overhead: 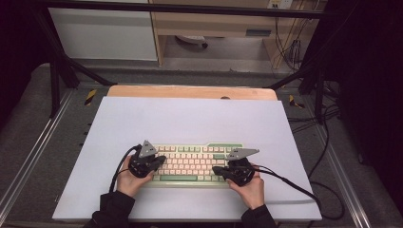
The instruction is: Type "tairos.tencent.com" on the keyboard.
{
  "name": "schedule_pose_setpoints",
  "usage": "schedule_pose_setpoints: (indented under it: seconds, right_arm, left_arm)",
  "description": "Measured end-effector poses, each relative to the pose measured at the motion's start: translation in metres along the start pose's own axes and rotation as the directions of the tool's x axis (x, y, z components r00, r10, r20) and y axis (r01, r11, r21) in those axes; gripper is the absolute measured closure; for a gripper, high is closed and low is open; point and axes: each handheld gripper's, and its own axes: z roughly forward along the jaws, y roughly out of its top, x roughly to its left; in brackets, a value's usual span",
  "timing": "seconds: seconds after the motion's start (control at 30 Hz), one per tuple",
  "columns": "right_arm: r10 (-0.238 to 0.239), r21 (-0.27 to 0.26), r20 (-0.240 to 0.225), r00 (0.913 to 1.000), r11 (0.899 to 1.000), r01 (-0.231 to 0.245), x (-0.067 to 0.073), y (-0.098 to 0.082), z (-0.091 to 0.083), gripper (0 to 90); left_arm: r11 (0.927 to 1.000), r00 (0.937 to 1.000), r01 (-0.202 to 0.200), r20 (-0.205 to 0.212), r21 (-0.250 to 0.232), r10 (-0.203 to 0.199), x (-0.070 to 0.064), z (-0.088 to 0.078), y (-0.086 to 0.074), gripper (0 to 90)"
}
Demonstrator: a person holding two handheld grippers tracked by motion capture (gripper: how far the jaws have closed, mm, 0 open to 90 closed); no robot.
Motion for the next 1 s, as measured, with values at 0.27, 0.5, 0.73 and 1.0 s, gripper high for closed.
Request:
schedule_pose_setpoints:
  seconds: [0.27,0.5,0.73,1.0]
  right_arm:
    - [-0.002,-0.003,-0.001,1.0000,1.000,0.002,0.000,0.000,0.000,90.0]
    - [-0.001,-0.013,-0.002,1.0000,1.000,0.001,0.001,0.001,-0.002,90.0]
    - [0.008,-0.014,-0.005,1.0000,1.000,-0.008,0.002,0.002,-0.002,90.0]
    - [-0.002,-0.016,-0.010,1.0000,1.000,0.002,0.008,0.007,0.004,90.0]
  left_arm:
    - [0.9996,0.9999,0.007,0.014,-0.026,-0.006,-0.001,-0.011,0.001,89.8]
    - [0.9996,0.9996,0.002,0.028,-0.027,-0.001,-0.002,-0.019,-0.001,89.7]
    - [0.9992,0.9995,0.014,0.029,-0.037,-0.013,0.002,-0.027,-0.007,89.7]
    - [0.9987,0.9994,0.023,0.028,-0.045,-0.022,0.005,-0.036,-0.015,89.7]
